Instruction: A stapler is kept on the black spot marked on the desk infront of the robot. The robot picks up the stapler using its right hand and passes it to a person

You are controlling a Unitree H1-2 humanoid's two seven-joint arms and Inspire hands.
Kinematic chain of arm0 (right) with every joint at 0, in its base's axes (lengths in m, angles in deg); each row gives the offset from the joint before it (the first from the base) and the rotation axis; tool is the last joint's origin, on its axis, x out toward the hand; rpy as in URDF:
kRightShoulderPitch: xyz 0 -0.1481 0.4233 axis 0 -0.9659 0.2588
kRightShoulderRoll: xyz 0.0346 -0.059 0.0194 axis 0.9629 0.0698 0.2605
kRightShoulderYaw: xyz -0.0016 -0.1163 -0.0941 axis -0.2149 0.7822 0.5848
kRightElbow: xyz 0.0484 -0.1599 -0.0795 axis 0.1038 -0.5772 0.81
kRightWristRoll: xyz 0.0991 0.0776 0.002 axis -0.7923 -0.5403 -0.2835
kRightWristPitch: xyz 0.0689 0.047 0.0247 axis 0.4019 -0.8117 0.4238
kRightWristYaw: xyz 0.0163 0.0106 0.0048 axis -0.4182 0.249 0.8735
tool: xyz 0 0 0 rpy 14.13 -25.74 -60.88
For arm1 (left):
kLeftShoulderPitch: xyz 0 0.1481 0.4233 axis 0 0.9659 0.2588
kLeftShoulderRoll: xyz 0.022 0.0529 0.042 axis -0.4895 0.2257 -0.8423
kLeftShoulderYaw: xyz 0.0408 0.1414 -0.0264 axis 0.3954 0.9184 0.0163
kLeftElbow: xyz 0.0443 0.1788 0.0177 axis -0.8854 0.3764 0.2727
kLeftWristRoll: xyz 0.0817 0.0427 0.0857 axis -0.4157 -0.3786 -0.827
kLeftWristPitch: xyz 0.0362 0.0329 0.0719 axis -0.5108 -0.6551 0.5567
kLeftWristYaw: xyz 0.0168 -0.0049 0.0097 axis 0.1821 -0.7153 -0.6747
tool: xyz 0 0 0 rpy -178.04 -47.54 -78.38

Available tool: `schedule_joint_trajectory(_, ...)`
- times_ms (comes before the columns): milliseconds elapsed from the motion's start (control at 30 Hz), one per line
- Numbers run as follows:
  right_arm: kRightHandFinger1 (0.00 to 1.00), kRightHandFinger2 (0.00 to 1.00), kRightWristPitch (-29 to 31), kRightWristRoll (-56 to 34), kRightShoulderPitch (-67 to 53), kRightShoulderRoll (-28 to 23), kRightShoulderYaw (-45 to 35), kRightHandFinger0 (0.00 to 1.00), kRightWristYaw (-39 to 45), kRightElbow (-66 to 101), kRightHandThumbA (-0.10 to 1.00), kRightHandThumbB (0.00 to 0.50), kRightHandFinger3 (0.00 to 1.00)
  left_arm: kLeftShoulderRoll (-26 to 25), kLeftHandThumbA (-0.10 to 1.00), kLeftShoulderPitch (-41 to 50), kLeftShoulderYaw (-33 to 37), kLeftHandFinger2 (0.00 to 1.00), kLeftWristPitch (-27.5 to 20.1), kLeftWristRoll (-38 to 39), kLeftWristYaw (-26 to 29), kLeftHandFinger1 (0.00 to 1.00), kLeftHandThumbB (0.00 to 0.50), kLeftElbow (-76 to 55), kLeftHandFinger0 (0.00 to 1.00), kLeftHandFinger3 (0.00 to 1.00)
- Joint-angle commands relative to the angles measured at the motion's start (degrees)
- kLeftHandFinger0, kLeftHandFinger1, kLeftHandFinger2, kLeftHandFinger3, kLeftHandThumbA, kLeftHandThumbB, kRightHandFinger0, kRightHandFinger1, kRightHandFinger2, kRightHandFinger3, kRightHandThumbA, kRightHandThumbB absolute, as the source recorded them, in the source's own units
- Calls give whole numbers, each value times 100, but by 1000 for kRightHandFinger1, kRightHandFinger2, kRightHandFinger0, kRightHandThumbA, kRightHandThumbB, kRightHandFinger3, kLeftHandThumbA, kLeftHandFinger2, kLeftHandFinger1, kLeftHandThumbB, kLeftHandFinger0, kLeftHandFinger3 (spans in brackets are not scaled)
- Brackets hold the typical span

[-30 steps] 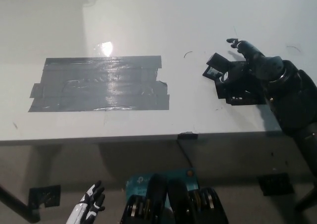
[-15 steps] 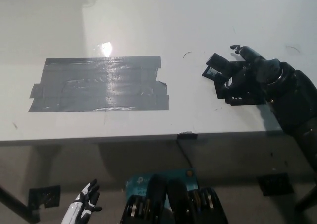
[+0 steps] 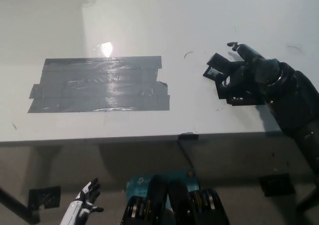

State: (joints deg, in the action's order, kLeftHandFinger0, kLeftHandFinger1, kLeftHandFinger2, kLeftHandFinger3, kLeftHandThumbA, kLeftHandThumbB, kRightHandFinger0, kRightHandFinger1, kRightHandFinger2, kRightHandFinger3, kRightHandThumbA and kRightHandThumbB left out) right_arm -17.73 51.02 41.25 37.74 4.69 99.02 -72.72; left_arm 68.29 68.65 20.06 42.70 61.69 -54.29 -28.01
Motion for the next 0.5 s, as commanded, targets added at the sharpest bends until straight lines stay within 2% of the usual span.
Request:
schedule_joint_trajectory(0,1000,1000,177,190,182,-25,64,1000,-51,261,1000,310,1000,16,1000,0,-97,975,-229,257,-41,903,465,-109,678,963)
schedule_joint_trajectory(100,1000,1000,143,212,186,-57,72,1000,-37,298,1000,308,1000,10,1000,-1,-115,970,-218,274,-46,891,486,-126,672,960)
schedule_joint_trajectory(167,1000,1000,107,216,212,-71,39,1000,-40,246,1000,309,1000,3,1000,-17,-118,935,-259,282,-52,848,479,-115,634,949)
schedule_joint_trajectory(467,1000,1000,4,133,247,-67,-85,1000,-53,-160,1000,310,1000,27,1000,-61,-154,887,-466,338,-11,796,474,-21,588,913)
